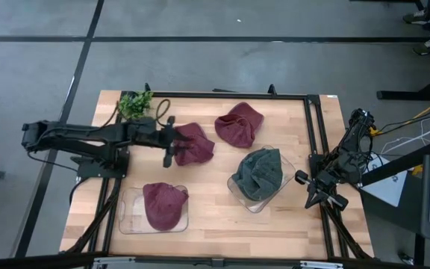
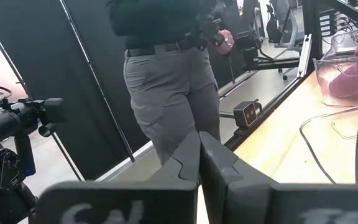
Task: Pick & Place hat
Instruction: Put the top red cap into the left transparent bin
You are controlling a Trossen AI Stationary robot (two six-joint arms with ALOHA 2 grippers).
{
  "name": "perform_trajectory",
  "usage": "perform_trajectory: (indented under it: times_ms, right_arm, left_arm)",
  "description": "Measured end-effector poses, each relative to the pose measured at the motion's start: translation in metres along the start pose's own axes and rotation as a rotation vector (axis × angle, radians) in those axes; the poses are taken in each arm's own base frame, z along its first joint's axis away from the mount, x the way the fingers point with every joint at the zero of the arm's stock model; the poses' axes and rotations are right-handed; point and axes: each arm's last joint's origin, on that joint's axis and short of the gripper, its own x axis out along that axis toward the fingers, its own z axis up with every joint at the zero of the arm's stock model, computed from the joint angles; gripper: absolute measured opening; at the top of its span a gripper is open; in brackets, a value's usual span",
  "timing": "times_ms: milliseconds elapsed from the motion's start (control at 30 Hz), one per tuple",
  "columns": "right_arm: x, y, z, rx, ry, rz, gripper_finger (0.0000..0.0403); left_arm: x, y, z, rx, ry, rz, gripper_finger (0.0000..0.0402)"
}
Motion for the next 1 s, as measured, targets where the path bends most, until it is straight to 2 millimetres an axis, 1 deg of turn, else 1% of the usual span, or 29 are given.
perform_trajectory:
  times_ms: [100,300,467,633,767,900,1000]
  right_arm:
    - [0.000,0.000,0.000,0.000,0.000,0.000,0.0006]
    - [0.000,0.000,0.000,0.000,0.000,0.000,0.0006]
    - [0.000,0.000,0.000,0.000,0.000,0.000,0.0006]
    - [0.000,0.000,0.000,0.000,0.000,0.000,0.0006]
    - [0.000,0.000,0.000,0.000,0.000,0.000,0.0006]
    - [0.000,0.000,0.000,0.000,0.000,0.000,0.0006]
    - [0.000,0.000,0.000,0.000,0.000,0.000,0.0006]
  left_arm:
    - [0.016,0.003,0.006,0.051,0.043,0.030,0.0130]
    - [0.051,0.011,0.029,0.075,0.083,0.044,0.0130]
    - [0.080,0.021,0.042,0.114,0.113,0.057,0.0129]
    - [0.107,0.032,0.048,0.132,0.153,0.084,0.0129]
    - [0.127,0.044,0.051,0.114,0.234,0.134,0.0129]
    - [0.147,0.058,0.050,0.058,0.323,0.149,0.0129]
    - [0.162,0.066,0.048,0.023,0.356,0.159,0.0129]
